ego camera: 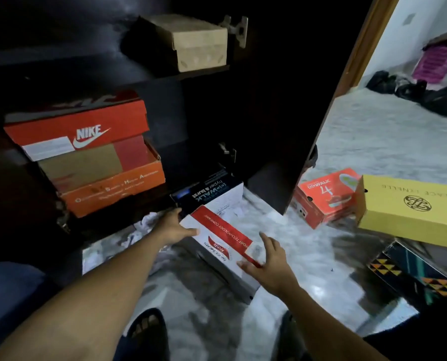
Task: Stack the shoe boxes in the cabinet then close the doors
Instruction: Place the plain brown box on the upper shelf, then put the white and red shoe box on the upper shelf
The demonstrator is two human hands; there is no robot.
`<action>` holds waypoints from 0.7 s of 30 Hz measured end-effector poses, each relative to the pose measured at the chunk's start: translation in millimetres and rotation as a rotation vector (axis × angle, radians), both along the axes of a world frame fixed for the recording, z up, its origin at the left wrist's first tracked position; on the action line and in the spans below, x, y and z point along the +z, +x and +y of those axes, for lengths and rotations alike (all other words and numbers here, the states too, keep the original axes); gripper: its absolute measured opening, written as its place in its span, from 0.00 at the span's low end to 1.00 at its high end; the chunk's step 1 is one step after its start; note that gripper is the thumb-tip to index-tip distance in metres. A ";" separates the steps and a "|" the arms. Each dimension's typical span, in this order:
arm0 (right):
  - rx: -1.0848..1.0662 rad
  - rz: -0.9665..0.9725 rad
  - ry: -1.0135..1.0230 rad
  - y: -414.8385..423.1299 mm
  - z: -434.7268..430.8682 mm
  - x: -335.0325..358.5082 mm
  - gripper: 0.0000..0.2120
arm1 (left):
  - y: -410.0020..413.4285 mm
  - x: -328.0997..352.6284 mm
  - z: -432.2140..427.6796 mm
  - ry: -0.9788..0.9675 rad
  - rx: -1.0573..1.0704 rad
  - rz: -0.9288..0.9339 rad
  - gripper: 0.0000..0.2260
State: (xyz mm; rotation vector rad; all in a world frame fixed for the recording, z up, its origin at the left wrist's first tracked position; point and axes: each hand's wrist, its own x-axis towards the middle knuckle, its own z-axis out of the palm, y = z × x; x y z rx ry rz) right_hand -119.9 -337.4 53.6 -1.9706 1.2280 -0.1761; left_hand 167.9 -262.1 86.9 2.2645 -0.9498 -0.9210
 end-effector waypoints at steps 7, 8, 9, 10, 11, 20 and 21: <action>0.100 0.162 -0.273 -18.7 20.2 -46.9 0.50 | 7.6 -50.7 -3.0 0.056 0.001 0.060 0.53; 0.074 0.147 -0.281 -17.5 18.2 -49.0 0.48 | 11.3 -60.8 -5.7 0.033 0.012 0.105 0.53; 0.037 0.127 -0.275 -15.6 16.6 -49.2 0.47 | 15.6 -74.3 -8.1 0.009 0.030 0.117 0.53; 0.002 0.107 -0.272 -14.6 15.1 -50.9 0.46 | 18.0 -86.5 -9.5 -0.024 0.052 0.128 0.52; -0.027 0.093 -0.266 -13.6 14.6 -51.1 0.45 | 16.1 -91.9 -9.7 -0.042 0.069 0.108 0.50; -0.268 -0.057 -0.165 -16.5 15.2 -68.8 0.38 | -34.2 -89.7 6.2 -0.086 0.159 0.060 0.32; -0.265 -0.056 -0.163 -18.7 15.3 -68.9 0.38 | -38.3 -90.5 8.4 -0.103 0.196 0.059 0.32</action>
